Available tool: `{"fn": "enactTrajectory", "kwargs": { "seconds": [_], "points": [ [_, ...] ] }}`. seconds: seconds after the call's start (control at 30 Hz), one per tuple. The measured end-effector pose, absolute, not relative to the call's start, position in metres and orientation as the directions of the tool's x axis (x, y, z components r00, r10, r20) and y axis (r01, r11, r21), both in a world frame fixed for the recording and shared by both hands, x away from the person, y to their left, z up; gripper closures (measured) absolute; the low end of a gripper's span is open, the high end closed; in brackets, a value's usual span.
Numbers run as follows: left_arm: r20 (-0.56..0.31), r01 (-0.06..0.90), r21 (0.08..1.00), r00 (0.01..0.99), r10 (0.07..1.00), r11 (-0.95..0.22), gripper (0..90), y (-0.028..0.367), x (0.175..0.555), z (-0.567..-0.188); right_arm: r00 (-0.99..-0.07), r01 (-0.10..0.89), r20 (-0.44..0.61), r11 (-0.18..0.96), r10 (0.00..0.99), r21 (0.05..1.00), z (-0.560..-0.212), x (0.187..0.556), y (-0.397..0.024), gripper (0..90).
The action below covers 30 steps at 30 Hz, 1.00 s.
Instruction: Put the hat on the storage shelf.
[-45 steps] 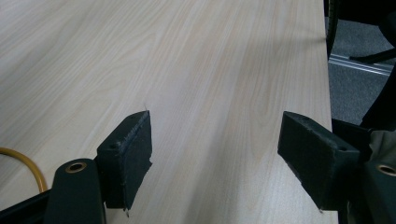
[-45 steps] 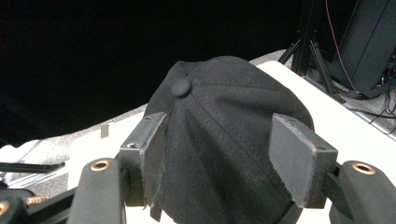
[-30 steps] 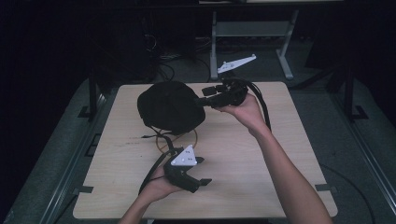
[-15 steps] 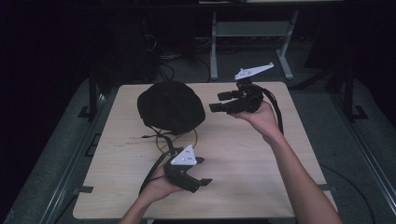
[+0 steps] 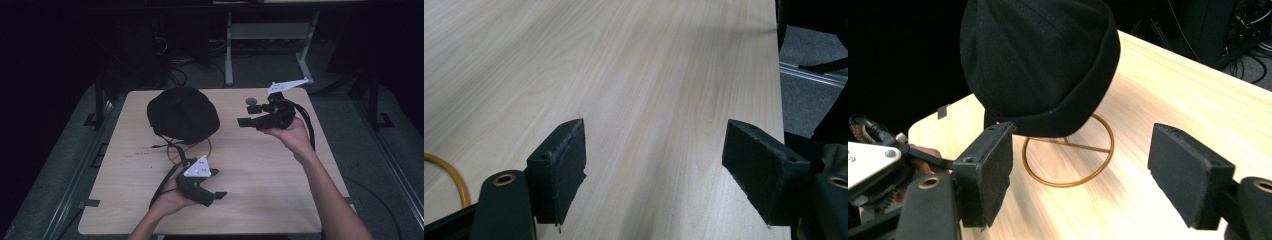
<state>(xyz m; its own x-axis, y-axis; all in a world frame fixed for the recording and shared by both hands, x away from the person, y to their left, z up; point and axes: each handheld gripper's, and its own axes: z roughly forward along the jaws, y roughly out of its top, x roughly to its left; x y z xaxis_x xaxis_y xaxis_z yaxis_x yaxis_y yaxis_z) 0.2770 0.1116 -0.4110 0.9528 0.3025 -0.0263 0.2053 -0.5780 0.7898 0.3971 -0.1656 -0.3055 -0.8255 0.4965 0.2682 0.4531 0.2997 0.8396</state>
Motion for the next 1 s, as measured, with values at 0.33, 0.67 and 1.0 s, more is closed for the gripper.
{"fn": "enactTrajectory", "kwargs": {
  "seconds": [0.33, 0.67, 1.0],
  "points": [
    [-0.022, 0.204, 0.785, 0.953, 0.302, -0.586, 25.5, 0.111, 0.277, -0.412, -0.814, 0.464, 0.273, 0.291, 0.512, 0.837, -0.314, 0.390, -0.183, 24.8],
    [-0.026, 0.207, 0.786, 0.953, 0.303, -0.582, 25.5, 0.108, 0.275, -0.412, -0.797, 0.476, 0.278, 0.274, 0.536, 0.836, -0.324, 0.379, -0.206, 24.6],
    [-0.025, 0.207, 0.782, 0.953, 0.303, -0.588, 25.5, 0.107, 0.276, -0.414, -0.776, 0.502, 0.292, 0.268, 0.559, 0.822, -0.339, 0.367, -0.230, 24.4]
  ]
}}
